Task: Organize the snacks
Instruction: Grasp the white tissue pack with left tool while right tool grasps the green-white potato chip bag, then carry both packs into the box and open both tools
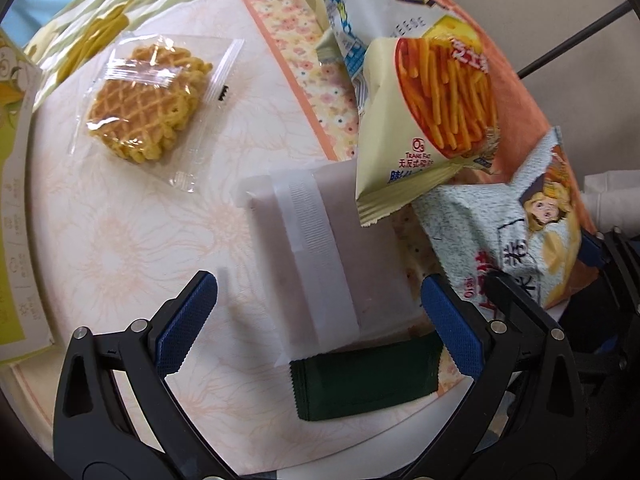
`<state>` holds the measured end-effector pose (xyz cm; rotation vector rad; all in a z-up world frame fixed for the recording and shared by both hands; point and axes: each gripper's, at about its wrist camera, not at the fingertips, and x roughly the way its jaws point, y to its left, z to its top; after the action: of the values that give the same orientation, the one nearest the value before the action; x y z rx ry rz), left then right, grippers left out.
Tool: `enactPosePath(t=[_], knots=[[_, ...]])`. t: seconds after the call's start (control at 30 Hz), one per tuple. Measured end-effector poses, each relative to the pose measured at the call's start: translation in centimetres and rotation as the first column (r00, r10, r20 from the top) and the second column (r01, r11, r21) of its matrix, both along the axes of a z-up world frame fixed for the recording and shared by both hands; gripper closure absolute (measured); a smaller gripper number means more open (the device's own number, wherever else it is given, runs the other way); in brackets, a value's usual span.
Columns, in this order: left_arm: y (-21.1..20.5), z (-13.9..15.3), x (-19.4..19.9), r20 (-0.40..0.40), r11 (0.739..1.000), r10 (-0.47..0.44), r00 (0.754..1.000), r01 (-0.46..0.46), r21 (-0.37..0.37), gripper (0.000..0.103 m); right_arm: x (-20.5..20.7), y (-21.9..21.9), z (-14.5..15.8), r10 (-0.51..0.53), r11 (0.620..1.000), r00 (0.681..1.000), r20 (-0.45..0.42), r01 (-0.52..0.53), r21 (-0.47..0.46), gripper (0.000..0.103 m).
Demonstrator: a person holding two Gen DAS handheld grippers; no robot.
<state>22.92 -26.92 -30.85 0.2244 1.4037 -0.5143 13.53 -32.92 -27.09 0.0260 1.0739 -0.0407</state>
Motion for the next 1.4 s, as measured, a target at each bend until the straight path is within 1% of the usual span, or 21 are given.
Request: enactPosePath(t=[0.1,0.17,0.2,0.27,0.3,0.33,0.43,0.53,0.6,0.73,0.83,1.0,1.17,1.2,1.33,1.4], knots=[[-0.3,-0.4,0.0,0.001,1.0,0.003,1.0,-0.003,0.006,0.003,0.1,-0.1,-0.1,-0.001,1.0,1.0,-0.002,0.001,-0.002,0.04],[-0.6,-0.4,0.0,0.009,1.0,0.001,1.0,-0.001,0.012,0.012,0.1,-0.1,0.0,-0.002,1.0,1.0,0.0,0.002,0.003,0.04],[-0.7,-0.5,0.0,0.008,1.0,-0.002,1.0,0.002,0.013,0.019,0.1,-0.1,0.0,0.001,1.0,1.0,0.0,-0.001,0.0,0.04],[-1.2,-0.5,-0.2,0.022,1.0,-0.015,1.0,0.014,0.023,0.021,0.0,0.1,0.0,0.005,1.0,1.0,-0.001,-0.005,-0.006,0.04],[-1.3,-0.4,-0.5,0.031,0.999,-0.02,0.999,0.019,0.029,0.025,0.0,0.1,-0.1,0.007,1.0,1.0,-0.002,-0.007,-0.009,0.04],[-1.5,-0.3,-0.7,0.041,0.999,-0.03,0.999,0.028,0.029,0.032,0.0,0.1,-0.1,0.009,1.0,1.0,-0.001,-0.009,-0.012,0.04],[-1.7,0.0,-1.0,0.051,0.999,-0.042,0.998,0.041,0.02,0.036,0.0,0.1,-0.2,0.006,1.0,1.0,0.001,-0.006,-0.005,0.04],[-1.1,0.2,-0.9,0.027,1.0,-0.027,0.999,0.027,-0.005,0.038,-0.1,0.1,-0.1,0.0,1.0,1.0,0.008,0.0,0.006,0.04],[-0.2,0.8,-1.1,0.024,1.0,-0.01,1.0,0.01,-0.019,0.038,-0.2,-0.1,0.1,-0.001,1.0,1.0,0.015,0.001,0.008,0.04],[1.3,1.8,-0.9,0.05,1.0,0.022,0.999,-0.022,-0.012,0.038,-0.4,-0.3,0.7,-0.002,1.0,0.999,0.032,0.002,0.013,0.04],[2.8,2.8,-1.0,0.062,0.998,0.058,0.996,-0.056,-0.024,0.038,-0.5,-0.2,1.4,-0.003,1.0,0.999,0.05,0.002,0.021,0.04],[5.7,5.2,-1.7,0.104,0.99,0.137,0.985,-0.133,-0.053,0.038,-0.7,0.4,2.7,0.026,0.999,0.996,0.085,-0.028,0.024,0.04],[9.0,9.0,-2.9,0.162,0.972,0.226,0.961,-0.211,-0.103,0.038,-0.6,1.5,4.6,0.077,0.996,0.988,0.13,-0.082,0.036,0.04],[9.9,9.7,-2.7,0.172,0.968,0.24,0.955,-0.222,-0.116,0.038,-0.4,1.9,5.2,0.092,0.994,0.986,0.14,-0.099,0.041,0.04],[13.1,13.4,-2.9,0.227,0.947,0.305,0.925,-0.27,-0.171,0.038,0.4,3.5,7.5,0.146,0.985,0.972,0.186,-0.16,0.063,0.04],[15.2,15.2,-2.6,0.255,0.935,0.338,0.906,-0.291,-0.205,0.038,1.2,4.7,8.9,0.173,0.98,0.962,0.211,-0.19,0.065,0.04]])
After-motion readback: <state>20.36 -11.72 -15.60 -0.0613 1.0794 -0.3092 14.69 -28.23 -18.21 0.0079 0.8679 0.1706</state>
